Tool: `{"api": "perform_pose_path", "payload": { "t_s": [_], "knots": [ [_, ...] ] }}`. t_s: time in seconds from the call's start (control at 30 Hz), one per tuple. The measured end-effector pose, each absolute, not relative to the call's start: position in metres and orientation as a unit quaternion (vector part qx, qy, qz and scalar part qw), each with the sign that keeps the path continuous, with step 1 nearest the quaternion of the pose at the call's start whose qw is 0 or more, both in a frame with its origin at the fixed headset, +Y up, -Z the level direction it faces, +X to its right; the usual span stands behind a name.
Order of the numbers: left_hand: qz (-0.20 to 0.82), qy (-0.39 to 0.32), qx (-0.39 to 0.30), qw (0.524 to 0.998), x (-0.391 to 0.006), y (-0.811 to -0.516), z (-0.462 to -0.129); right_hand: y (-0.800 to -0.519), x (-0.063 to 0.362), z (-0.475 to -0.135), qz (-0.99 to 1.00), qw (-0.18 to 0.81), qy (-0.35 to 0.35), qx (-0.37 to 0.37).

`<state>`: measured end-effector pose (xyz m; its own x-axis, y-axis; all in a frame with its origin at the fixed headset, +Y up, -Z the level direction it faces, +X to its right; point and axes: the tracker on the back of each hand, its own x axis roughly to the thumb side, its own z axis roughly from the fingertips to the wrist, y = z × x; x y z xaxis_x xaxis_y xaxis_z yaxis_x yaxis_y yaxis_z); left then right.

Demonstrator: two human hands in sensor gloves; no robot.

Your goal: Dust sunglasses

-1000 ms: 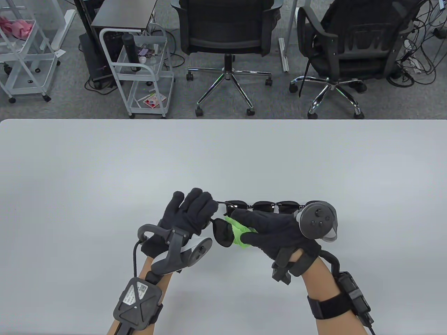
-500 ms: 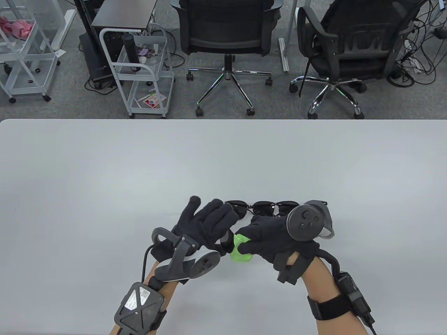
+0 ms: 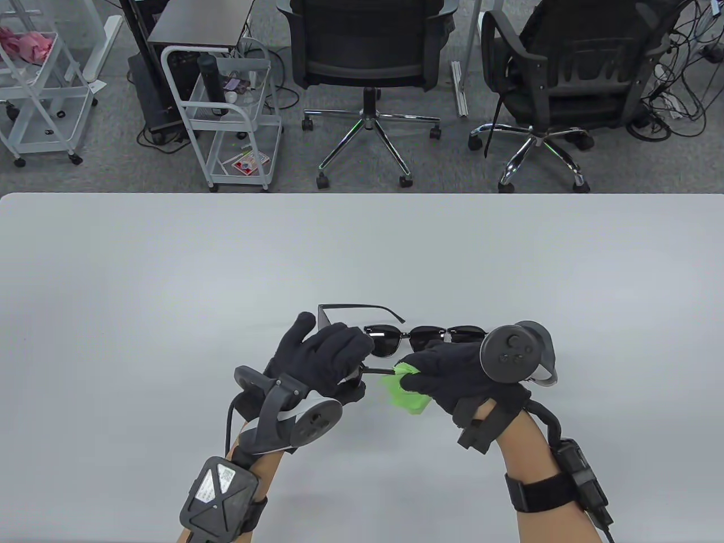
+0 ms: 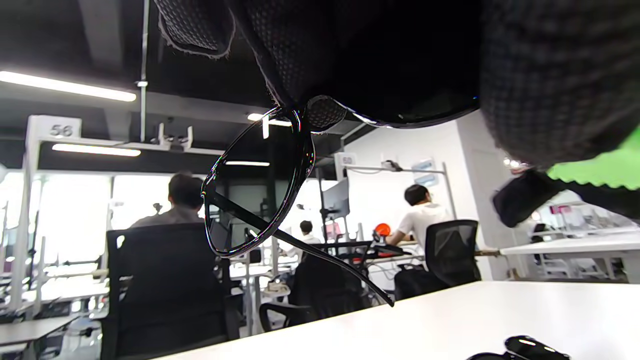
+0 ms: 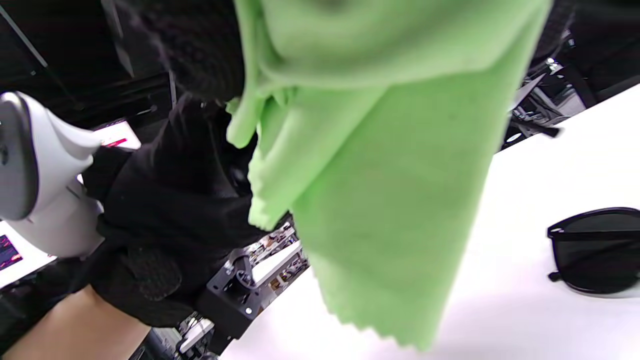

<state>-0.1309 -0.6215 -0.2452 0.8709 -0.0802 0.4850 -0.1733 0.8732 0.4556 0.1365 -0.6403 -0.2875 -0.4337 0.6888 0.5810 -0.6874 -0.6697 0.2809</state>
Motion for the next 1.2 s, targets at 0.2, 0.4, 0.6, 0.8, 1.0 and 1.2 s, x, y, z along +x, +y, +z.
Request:
{"api": "perform_pose_path", "payload": {
  "t_s": [0.2,0.4,0.6,0.8,1.0,1.2],
  "knots": [
    [0.05,-0.231,0.234,0.943,-0.142,-0.626,-0.254,-0.652,0.152,-0.296,0.838,0.448,0.005,0.31],
    [0.01,-0.227,0.237,0.945,-0.135,-0.629,-0.252,-0.654,0.153,-0.296,0.847,0.445,-0.014,0.291],
    [-0.021,-0.266,0.25,0.931,-0.111,-0.628,-0.238,-0.649,0.131,-0.288,0.843,0.423,0.0,0.332],
    [-0.091,-0.294,0.272,0.912,-0.089,-0.633,-0.225,-0.643,0.109,-0.277,0.836,0.412,-0.006,0.363],
    [-0.068,-0.282,0.243,0.926,-0.094,-0.635,-0.237,-0.648,0.109,-0.284,0.839,0.41,0.005,0.357],
    [-0.001,-0.234,0.234,0.944,-0.124,-0.63,-0.25,-0.654,0.139,-0.294,0.843,0.435,-0.005,0.316]
  ]
}}
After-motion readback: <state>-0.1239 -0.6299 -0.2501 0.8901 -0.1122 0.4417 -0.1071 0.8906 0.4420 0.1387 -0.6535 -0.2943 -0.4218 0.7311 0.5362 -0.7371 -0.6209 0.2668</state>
